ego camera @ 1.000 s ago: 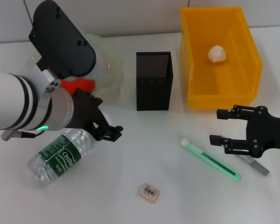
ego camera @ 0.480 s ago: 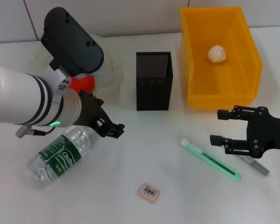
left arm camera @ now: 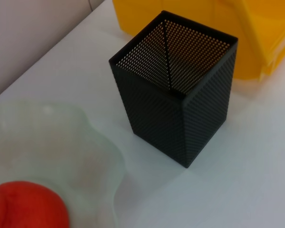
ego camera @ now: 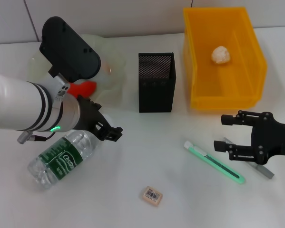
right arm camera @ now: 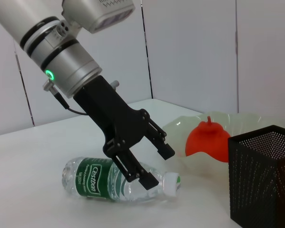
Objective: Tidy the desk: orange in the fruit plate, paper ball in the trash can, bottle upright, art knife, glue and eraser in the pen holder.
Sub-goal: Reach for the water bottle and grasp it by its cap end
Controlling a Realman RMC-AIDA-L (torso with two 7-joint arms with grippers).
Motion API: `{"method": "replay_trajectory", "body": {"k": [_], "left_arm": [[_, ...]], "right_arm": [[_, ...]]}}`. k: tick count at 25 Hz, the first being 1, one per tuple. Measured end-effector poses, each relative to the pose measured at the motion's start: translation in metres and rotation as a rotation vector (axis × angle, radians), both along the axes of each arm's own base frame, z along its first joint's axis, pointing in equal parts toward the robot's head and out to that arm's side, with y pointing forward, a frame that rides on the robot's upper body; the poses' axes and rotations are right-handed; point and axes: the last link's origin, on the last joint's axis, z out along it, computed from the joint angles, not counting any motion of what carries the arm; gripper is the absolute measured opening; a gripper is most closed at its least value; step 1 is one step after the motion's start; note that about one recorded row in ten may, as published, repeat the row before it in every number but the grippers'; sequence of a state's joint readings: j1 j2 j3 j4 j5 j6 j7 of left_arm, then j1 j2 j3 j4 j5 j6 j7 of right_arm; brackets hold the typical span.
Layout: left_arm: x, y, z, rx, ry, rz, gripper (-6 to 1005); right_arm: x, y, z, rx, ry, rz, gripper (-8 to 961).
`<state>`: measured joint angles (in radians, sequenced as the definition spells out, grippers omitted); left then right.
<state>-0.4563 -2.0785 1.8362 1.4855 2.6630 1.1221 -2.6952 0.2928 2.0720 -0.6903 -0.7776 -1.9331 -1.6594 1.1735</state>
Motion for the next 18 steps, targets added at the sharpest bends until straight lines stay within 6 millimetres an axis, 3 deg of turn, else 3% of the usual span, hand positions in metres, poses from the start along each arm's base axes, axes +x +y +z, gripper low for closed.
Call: {"method": "replay_trajectory", "body": {"k": [8,18], "left_arm": [[-0.016,0.005,-0.007,0.009,0.009,0.034,800],[-0.018,0.008,-0.010,0.023,0.002,0.026,797]], "right_arm": [[0.000,0.000,-0.001,-0.001,0.002,0.000,720],[0.000,0.000,-0.001,-0.001,0.002,0.000,719]]}}
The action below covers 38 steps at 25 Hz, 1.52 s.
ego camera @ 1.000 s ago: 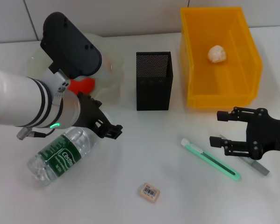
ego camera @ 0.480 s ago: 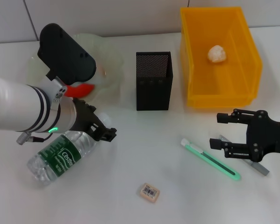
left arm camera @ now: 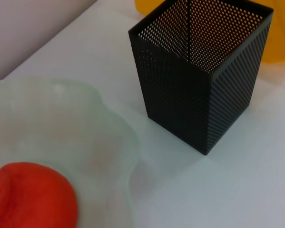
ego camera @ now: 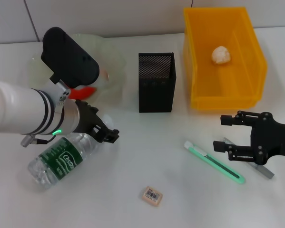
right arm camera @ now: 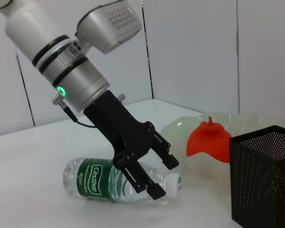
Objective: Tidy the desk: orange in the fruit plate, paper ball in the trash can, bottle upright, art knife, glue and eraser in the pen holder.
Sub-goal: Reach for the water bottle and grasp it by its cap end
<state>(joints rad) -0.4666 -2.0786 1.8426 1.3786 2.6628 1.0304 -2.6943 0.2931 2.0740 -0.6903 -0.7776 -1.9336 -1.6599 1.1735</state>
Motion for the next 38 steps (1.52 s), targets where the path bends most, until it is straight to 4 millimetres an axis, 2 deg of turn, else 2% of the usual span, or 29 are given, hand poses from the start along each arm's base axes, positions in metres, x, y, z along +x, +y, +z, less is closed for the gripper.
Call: {"method": "replay_trajectory", "body": {"k": [18,26,30,38], "left_arm": [[-0.004,0.004,-0.008,-0.010,0.009,0.006,776],[-0.011,0.004,-0.011,-0.022,0.026,0.019,551],[-0.011,0.004,-0.011,-0.022,0.027,0.024,483],[-0.009,0.001,-0.012,-0.031,0.028,0.017,435]], "right_arm": [[0.000,0.000,-0.001,0.002,0.001,-0.003,719],[0.000,0.000,-0.001,0.000,0.003,-0.003,719],[0.000,0.000,-0.001,0.000,0.003,-0.002,719],[0.000,-0.001,-0.001,-0.001,0.004,-0.003,719]]}}
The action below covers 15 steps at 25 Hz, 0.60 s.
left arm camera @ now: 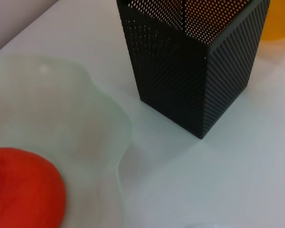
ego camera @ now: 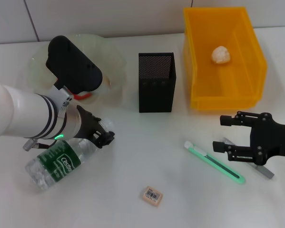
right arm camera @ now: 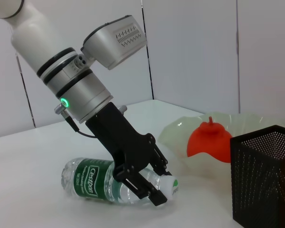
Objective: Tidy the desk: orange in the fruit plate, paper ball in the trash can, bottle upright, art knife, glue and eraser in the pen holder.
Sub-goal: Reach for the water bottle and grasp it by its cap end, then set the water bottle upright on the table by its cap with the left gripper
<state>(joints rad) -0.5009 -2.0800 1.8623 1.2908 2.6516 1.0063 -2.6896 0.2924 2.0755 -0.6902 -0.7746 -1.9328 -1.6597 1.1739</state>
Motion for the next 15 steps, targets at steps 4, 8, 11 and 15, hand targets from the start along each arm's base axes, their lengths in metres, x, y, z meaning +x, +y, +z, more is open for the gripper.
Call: {"method": "replay_trajectory", "body": {"k": [4,8,11,15], "left_arm": [[0.005,-0.002,0.001,0.000,-0.009,-0.014,434],[0.015,-0.006,0.002,0.000,-0.026,-0.043,434],[0.021,-0.010,0.002,-0.004,-0.037,-0.063,434],[0.032,-0.017,0.005,-0.003,-0.061,-0.098,434]], "right_arm": [[0.000,-0.001,0.000,-0.001,0.001,-0.002,719],[0.000,-0.001,0.000,0.001,0.005,-0.002,719],[0.000,-0.001,0.000,0.002,0.006,-0.003,719],[0.000,-0.001,0.000,0.002,0.006,-0.003,719]]}}
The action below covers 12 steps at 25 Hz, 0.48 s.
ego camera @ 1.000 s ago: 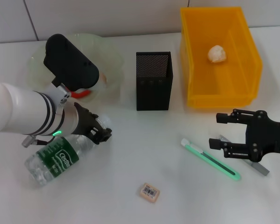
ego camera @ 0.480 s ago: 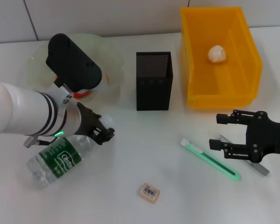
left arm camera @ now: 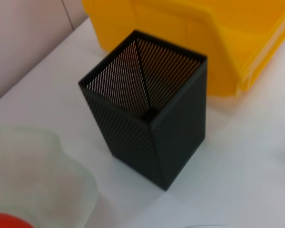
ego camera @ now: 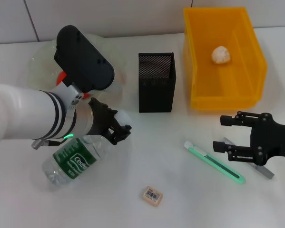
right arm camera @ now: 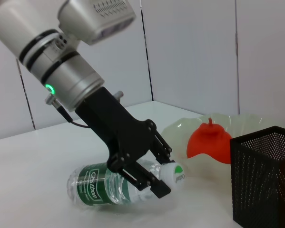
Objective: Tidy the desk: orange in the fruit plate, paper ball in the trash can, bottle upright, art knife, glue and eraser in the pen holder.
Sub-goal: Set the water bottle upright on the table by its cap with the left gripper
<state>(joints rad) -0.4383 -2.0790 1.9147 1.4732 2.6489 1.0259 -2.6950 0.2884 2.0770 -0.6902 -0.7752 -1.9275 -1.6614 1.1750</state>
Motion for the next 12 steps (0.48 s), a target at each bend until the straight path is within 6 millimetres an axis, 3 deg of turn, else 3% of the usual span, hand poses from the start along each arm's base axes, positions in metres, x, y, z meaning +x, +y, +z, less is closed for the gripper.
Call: {"method": "replay_trajectory", "body": {"k": [12], "left_arm": [[0.015,-0.014,0.021,0.059,-0.081,-0.048,433]], "right_arm": [[0.000,0.001,0.001,0.004,-0.001,0.002,719]]}}
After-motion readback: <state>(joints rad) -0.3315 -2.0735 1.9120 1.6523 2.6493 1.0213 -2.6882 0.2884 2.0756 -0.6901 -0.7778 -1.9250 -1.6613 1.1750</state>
